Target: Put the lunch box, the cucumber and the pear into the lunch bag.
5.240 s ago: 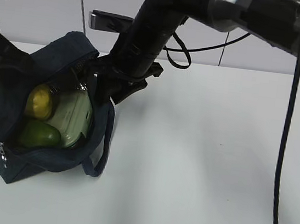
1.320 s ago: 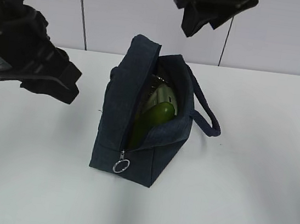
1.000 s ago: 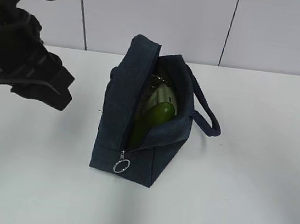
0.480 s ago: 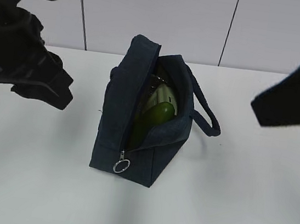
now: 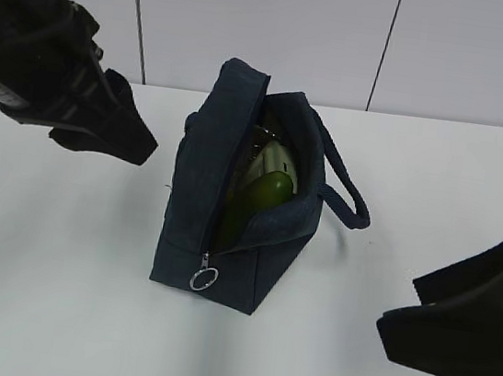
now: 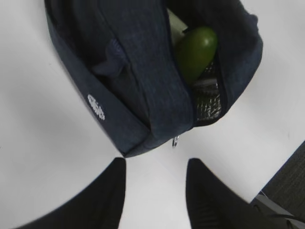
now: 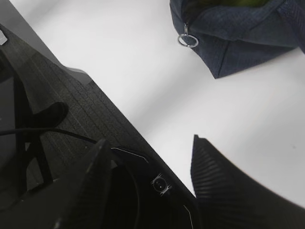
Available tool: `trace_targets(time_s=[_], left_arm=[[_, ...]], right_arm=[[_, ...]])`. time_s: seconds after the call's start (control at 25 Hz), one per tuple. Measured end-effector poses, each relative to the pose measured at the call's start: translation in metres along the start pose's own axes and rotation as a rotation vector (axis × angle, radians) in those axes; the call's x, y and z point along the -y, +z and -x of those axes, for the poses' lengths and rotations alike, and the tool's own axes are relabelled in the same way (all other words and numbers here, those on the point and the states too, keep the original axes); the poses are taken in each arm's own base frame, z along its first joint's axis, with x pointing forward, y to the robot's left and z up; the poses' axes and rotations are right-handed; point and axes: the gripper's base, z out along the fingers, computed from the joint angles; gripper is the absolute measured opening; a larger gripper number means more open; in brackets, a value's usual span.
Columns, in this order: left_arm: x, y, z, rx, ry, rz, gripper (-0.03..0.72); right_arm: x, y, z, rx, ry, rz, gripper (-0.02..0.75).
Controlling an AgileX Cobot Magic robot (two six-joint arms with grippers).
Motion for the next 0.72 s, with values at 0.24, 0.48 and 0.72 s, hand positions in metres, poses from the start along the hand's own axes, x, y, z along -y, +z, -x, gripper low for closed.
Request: trace_targets(time_s=[0.24,0.48,0.72], left_arm=[[0.001,0.019,-0.015,-0.032,0.049,-0.032,0.256],[0.001,0.03,-0.026,-0.051,0.051,-0.054,0.256],[0.0,0.032,-0.022,-0.002,0.075,-0.036,0.256]], right_arm=[[0.004,0.015,-0.005,-0.044,0.047,0.024,0.424],[0.011,0.033,-0.006,-0.036,0.075,0.027,0.412],[0.016,0.058,-0.034,0.063,0.017,0.047,0.358]])
